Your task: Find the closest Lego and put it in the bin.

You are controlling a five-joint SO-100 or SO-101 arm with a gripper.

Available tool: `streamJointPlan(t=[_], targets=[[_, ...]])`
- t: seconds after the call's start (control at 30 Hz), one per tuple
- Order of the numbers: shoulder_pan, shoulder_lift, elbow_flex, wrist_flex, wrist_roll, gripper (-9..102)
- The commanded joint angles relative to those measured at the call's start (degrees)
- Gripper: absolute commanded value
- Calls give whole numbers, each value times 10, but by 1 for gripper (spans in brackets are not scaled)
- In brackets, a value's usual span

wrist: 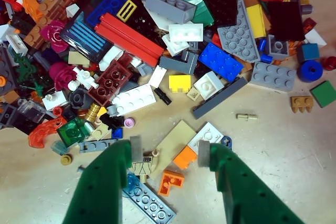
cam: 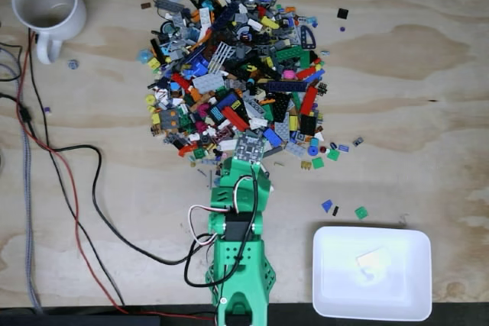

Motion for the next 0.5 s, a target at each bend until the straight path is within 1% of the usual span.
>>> streamJointPlan(t=[0.0,0.47], targets=[[-6,-4,-36,0,6,17],[-4,-3,-38,4,3,17]])
